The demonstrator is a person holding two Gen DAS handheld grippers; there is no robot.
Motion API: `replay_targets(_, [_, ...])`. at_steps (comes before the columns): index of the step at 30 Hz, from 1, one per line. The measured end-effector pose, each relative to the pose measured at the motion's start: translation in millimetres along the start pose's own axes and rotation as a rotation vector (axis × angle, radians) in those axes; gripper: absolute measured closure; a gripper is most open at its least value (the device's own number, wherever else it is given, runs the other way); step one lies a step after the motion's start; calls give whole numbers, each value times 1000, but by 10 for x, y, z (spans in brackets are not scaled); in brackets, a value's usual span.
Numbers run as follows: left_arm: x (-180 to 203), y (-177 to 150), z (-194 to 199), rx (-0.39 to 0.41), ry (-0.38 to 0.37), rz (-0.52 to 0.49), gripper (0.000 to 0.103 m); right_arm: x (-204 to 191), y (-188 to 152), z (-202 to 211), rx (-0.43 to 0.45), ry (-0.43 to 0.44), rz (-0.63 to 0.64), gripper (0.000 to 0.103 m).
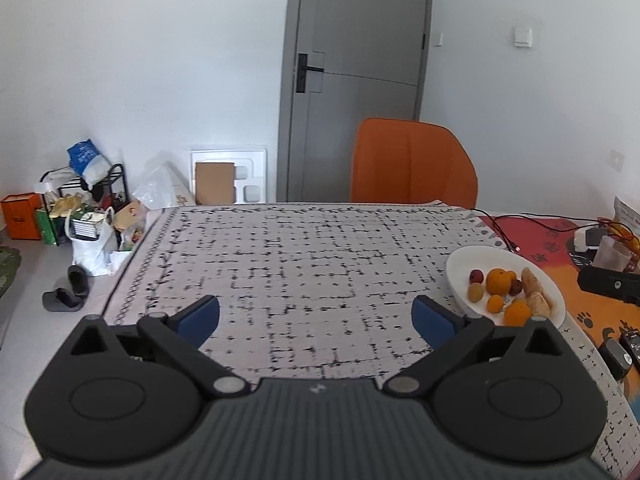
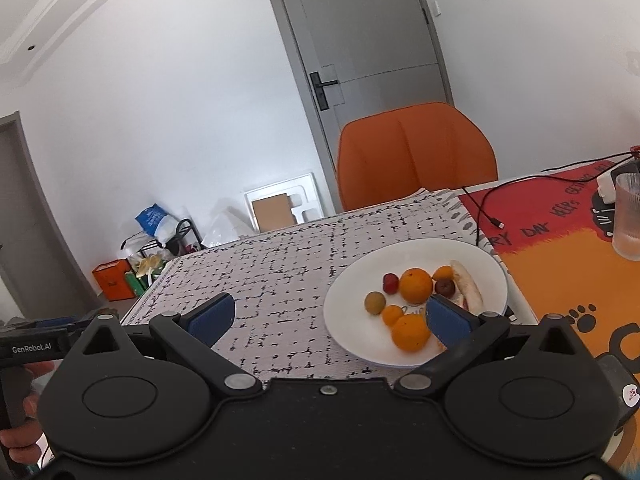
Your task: Organize fruits
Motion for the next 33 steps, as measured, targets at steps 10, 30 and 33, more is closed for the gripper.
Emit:
replay_targets(10, [-147,-54,263,12,40,-8,0,-121,-76,118,-6,29,25,0])
replay_targets(30, [-351,-417,406,-25,88,27,0,-268,-364,377,-25,71,58,0])
replay_targets(33, [-367,-414,410,-24,83,30,0,-269,-389,350,-39,63,62,0])
Point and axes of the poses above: each gripper's, at about its wrist camera, not at the fingertips, and z roughly against the way its jaws point, x to its right, y to its top, the point moved 5 cm from there along -z, roughly the way its jaws point
